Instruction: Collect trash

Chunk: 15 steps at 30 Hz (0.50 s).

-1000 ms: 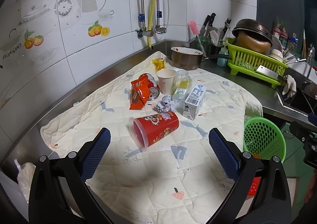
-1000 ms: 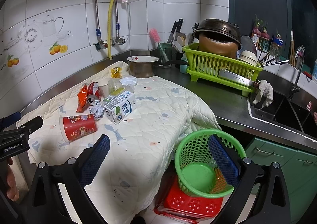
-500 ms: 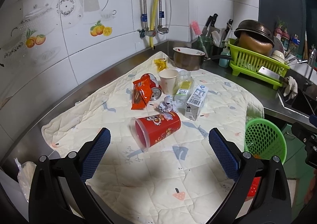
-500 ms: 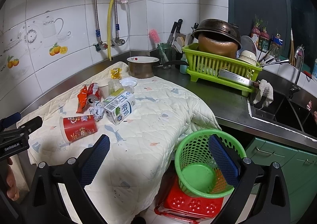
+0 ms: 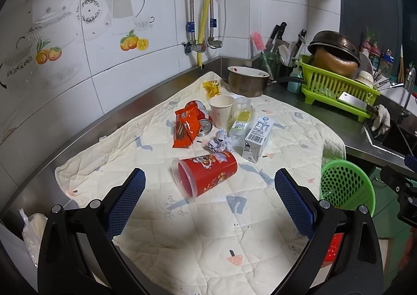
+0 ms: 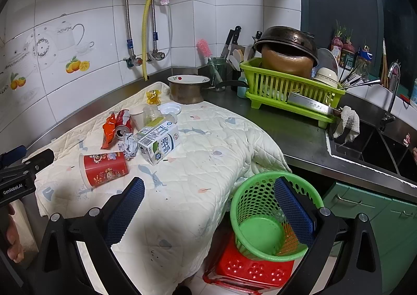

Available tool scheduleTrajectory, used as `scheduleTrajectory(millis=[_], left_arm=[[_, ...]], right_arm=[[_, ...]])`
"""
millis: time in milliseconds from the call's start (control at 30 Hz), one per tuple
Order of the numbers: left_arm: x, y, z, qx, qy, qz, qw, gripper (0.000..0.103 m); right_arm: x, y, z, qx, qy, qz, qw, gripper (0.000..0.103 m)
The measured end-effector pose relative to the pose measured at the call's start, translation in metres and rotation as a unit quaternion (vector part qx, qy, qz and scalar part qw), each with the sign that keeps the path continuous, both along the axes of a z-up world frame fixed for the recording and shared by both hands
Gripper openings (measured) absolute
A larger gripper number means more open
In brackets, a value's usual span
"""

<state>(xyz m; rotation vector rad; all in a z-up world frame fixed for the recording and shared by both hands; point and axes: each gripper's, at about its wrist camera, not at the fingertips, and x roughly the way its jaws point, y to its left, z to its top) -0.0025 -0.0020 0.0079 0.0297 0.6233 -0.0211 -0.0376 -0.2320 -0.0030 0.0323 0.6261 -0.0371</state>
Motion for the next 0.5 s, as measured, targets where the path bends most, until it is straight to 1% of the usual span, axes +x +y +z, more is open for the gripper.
scheduleTrajectory(millis=[500], left_arm=[[-0.0005, -0.001, 0.0011, -0.001, 0.001, -0.003, 1.0, 0.098]], right_arm=[[0.0008, 0.0006, -0.0014, 0.002, 0.0, 0.008, 1.0, 0.096]])
